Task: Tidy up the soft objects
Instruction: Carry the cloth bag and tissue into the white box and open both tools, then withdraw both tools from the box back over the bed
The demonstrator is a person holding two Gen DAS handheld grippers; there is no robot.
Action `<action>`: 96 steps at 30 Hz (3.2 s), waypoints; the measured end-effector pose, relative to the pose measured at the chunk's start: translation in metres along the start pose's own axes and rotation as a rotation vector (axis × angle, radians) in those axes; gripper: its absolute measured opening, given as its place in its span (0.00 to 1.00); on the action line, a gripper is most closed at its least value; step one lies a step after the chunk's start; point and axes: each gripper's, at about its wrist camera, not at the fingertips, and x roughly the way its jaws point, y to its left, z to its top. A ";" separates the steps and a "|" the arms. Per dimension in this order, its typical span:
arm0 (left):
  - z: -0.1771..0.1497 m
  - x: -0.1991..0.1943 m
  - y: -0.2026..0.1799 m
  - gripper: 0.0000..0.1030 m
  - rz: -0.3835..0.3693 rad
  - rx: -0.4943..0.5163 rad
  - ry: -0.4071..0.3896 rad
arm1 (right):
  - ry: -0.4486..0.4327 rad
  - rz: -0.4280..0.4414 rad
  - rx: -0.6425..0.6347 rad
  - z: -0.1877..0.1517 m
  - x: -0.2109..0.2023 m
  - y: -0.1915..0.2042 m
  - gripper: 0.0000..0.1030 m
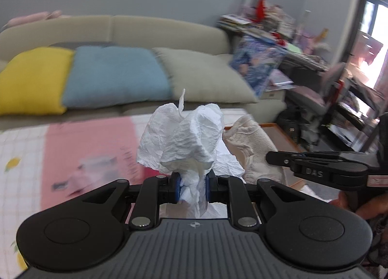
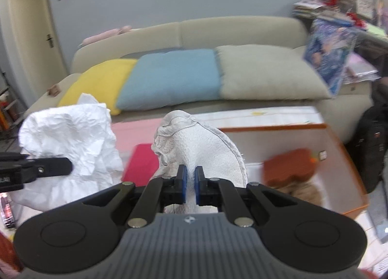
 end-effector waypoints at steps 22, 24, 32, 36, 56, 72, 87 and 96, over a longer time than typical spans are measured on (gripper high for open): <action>0.025 0.134 -0.099 0.19 -0.110 0.167 0.170 | 0.132 -0.239 0.009 0.002 0.055 -0.144 0.04; 0.023 0.146 -0.103 0.19 -0.100 0.178 0.194 | 0.151 -0.247 0.004 -0.002 0.065 -0.147 0.04; 0.013 0.186 -0.110 0.19 -0.066 0.207 0.286 | 0.206 -0.285 0.035 -0.005 0.086 -0.153 0.05; 0.005 0.196 -0.111 0.19 -0.046 0.216 0.319 | 0.250 -0.289 0.064 -0.010 0.096 -0.154 0.05; 0.019 0.187 -0.104 0.68 0.017 0.254 0.300 | 0.334 -0.301 0.005 -0.008 0.107 -0.141 0.27; 0.042 0.104 -0.100 0.85 -0.007 0.261 0.127 | 0.208 -0.341 -0.058 0.020 0.040 -0.108 0.66; 0.008 0.028 -0.054 0.85 0.021 0.247 -0.011 | 0.069 -0.223 0.041 -0.014 -0.005 -0.031 0.68; -0.031 0.009 0.001 0.84 0.084 0.134 0.077 | 0.170 -0.094 0.067 -0.052 0.017 0.025 0.68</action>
